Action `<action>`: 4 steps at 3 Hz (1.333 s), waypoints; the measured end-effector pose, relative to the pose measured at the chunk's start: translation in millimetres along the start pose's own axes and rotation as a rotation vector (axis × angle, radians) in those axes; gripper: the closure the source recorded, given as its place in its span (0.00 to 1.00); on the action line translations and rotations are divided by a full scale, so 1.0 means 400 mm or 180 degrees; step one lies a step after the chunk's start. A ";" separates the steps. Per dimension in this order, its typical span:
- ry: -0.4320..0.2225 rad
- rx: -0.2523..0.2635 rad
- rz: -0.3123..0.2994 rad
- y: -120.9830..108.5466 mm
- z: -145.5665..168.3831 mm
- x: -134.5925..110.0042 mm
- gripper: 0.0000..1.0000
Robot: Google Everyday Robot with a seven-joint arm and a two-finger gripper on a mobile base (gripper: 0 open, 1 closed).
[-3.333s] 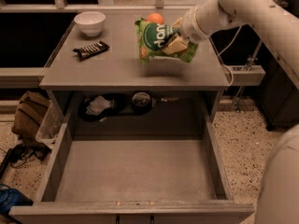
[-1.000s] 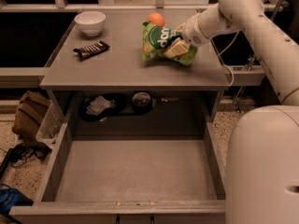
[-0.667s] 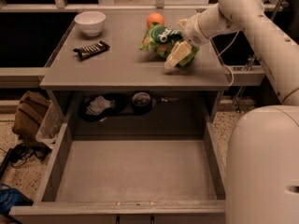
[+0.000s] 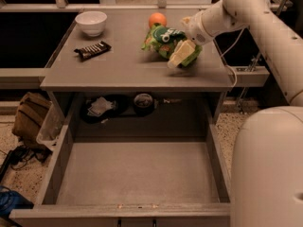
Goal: Pick green rice chip bag from top drawer and place on counter
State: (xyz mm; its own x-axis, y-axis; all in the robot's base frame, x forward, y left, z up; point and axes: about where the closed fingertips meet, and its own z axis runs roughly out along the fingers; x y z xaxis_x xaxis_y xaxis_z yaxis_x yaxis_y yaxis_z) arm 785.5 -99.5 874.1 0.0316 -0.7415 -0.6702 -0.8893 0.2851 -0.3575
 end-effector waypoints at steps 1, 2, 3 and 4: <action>0.0326 0.0295 0.0021 -0.016 -0.174 -0.038 0.00; 0.0608 0.0684 -0.0061 -0.038 -0.376 -0.131 0.00; 0.0788 0.1098 -0.0083 -0.035 -0.576 -0.203 0.00; 0.0926 0.1475 0.0062 -0.014 -0.760 -0.196 0.00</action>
Offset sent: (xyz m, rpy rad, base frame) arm -0.1029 -0.0908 0.2556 -0.2831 -0.2363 -0.3301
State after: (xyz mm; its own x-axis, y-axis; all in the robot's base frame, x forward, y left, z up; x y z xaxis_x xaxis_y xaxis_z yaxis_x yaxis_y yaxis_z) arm 649.3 -227.4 1126.3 -0.1688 -0.8521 -0.4954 -0.5923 0.4894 -0.6400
